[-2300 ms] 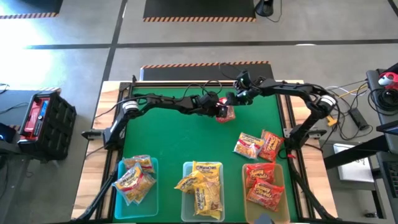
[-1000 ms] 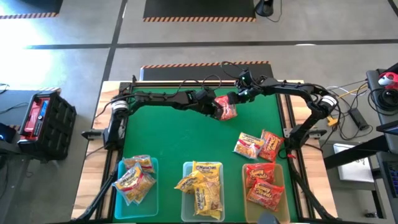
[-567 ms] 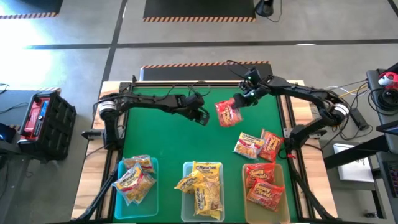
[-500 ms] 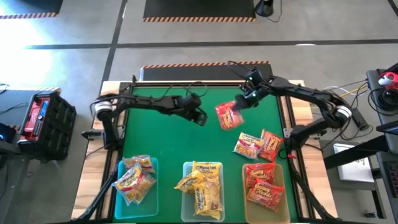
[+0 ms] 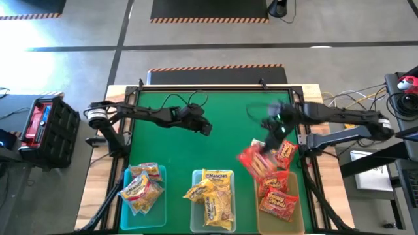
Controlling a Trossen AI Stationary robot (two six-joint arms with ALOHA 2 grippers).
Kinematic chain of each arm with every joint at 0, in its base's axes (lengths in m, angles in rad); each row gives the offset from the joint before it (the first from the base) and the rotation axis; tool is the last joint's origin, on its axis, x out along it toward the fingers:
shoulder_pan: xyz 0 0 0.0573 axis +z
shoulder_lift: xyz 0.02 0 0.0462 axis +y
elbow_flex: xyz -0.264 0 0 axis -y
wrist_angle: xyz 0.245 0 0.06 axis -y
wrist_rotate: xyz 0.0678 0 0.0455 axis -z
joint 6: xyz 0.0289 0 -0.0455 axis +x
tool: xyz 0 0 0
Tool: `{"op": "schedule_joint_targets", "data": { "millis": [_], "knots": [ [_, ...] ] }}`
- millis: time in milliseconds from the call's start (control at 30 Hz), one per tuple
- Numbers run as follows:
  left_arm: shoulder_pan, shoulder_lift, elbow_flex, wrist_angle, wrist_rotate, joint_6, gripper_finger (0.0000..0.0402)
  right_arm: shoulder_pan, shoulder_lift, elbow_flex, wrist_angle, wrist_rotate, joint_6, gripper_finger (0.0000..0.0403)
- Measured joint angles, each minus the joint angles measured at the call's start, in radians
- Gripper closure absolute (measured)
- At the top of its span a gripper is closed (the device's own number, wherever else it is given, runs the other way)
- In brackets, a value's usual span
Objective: Sort Maruchan noodles
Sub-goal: Put the orange noodle pack into the orange bin
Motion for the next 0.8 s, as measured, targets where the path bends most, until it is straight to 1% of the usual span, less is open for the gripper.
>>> {"op": "schedule_joint_targets", "data": {
  "millis": [133, 233, 333, 400, 500, 600, 700, 800],
  "knots": [
    [-0.044, -0.001, 0.0, 0.105, -0.003, -0.049, 0.0325, 0.246, -0.032, 0.0, -0.066, 0.098, 0.103, 0.0333],
    [-0.087, -0.001, 0.011, 0.166, -0.011, -0.097, 0.0325, 0.433, -0.03, 0.0, -0.068, 0.174, 0.204, 0.0333],
    [-0.128, -0.001, 0.029, 0.171, -0.054, -0.102, 0.0325, 0.593, -0.005, 0.0, -0.066, 0.242, 0.286, 0.0333],
    [-0.152, -0.001, 0.041, 0.168, -0.082, -0.115, 0.0325, 0.677, 0.019, 0.0, -0.068, 0.284, 0.328, 0.0333],
    [-0.186, -0.001, 0.057, 0.17, -0.127, -0.124, 0.0325, 0.758, 0.063, 0.0, -0.068, 0.333, 0.353, 0.0333],
    [-0.211, -0.001, 0.065, 0.169, -0.142, -0.133, 0.0325, 0.79, 0.116, 0.0, -0.065, 0.36, 0.351, 0.0333],
    [-0.226, -0.001, 0.072, 0.17, -0.144, -0.15, 0.0325, 0.806, 0.165, 0.0, -0.038, 0.346, 0.323, 0.0333],
    [-0.236, -0.001, 0.073, 0.169, -0.153, -0.159, 0.0325, 0.818, 0.207, 0.0, 0.007, 0.295, 0.271, 0.0333]
  ]
}}
